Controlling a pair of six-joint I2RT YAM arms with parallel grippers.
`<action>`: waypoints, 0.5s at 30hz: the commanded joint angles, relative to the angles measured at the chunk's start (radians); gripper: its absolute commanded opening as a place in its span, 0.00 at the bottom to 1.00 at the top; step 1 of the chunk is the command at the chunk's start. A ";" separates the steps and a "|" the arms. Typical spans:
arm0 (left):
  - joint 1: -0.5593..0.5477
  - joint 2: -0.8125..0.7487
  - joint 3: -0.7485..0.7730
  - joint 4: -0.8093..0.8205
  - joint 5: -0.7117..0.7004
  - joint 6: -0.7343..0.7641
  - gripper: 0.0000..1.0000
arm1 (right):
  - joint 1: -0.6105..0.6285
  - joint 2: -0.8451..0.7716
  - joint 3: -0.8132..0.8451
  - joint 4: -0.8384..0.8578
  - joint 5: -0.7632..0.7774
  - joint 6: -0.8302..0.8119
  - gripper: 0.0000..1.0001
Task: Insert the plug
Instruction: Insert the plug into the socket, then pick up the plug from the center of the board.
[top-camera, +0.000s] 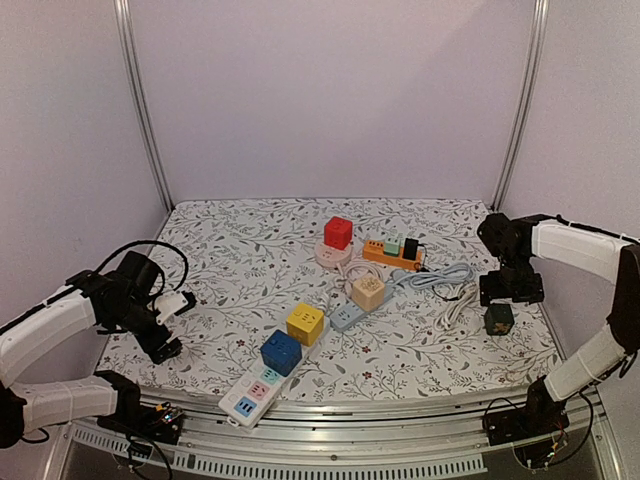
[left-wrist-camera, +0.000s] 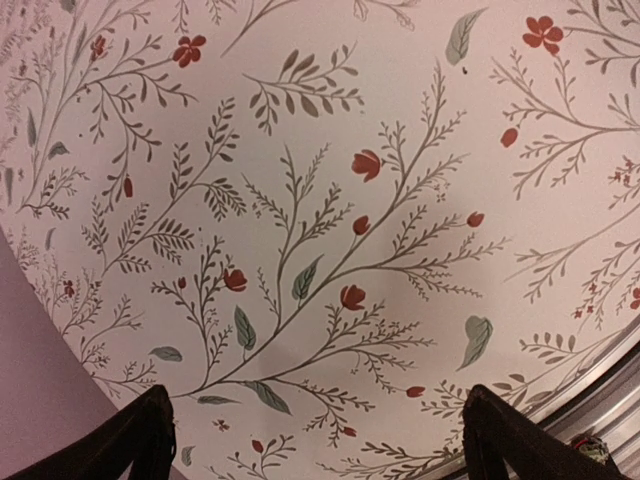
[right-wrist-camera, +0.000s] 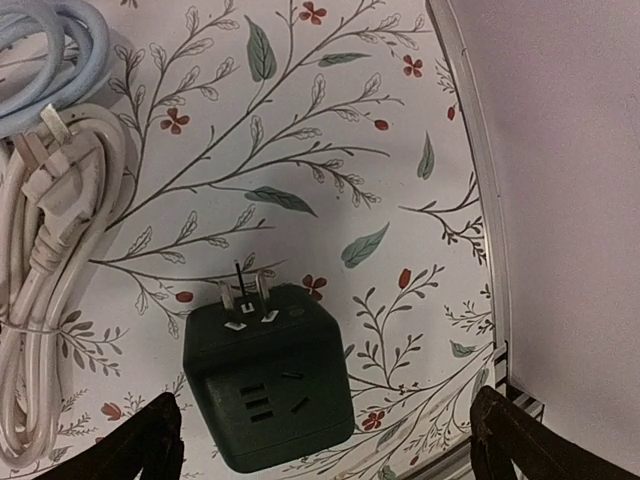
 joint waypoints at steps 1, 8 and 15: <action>0.014 0.000 0.006 0.005 0.014 0.000 1.00 | -0.061 -0.059 -0.069 0.100 -0.129 -0.028 0.99; 0.014 0.000 0.006 0.004 0.014 0.001 0.99 | -0.090 -0.061 -0.133 0.168 -0.218 -0.045 0.97; 0.014 0.000 0.006 0.004 0.016 0.002 1.00 | -0.092 -0.011 -0.150 0.215 -0.244 -0.065 0.89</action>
